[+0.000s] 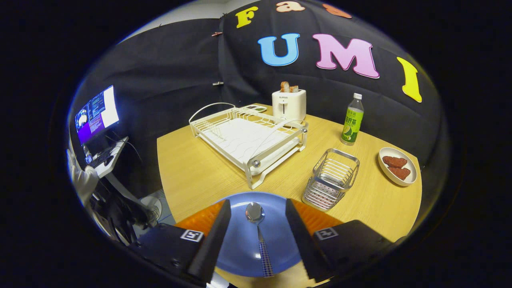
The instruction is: Take the plate from the dish rack, then take the spoon from the basket and place it into the plate.
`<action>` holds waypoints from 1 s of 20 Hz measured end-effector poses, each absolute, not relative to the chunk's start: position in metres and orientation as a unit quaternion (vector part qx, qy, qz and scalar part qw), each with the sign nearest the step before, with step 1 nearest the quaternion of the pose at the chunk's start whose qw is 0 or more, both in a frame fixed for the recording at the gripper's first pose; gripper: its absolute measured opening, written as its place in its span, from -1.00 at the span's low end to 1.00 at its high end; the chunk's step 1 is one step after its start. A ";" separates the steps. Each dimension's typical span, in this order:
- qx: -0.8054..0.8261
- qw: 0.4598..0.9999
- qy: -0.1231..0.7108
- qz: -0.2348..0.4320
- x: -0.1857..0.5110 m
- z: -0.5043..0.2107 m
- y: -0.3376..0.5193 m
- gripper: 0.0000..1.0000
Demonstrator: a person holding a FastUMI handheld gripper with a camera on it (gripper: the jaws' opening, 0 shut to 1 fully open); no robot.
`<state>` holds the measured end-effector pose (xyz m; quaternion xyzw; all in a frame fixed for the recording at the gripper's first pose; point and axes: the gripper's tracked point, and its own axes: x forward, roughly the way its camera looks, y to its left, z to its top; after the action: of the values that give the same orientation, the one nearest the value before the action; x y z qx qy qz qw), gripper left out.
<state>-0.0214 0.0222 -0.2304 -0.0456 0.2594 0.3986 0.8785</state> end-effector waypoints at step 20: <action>0.017 0.998 0.063 0.004 -0.011 0.010 -0.097 0.98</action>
<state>-0.0114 -0.0968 0.0099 0.0174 0.0629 0.0041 0.9979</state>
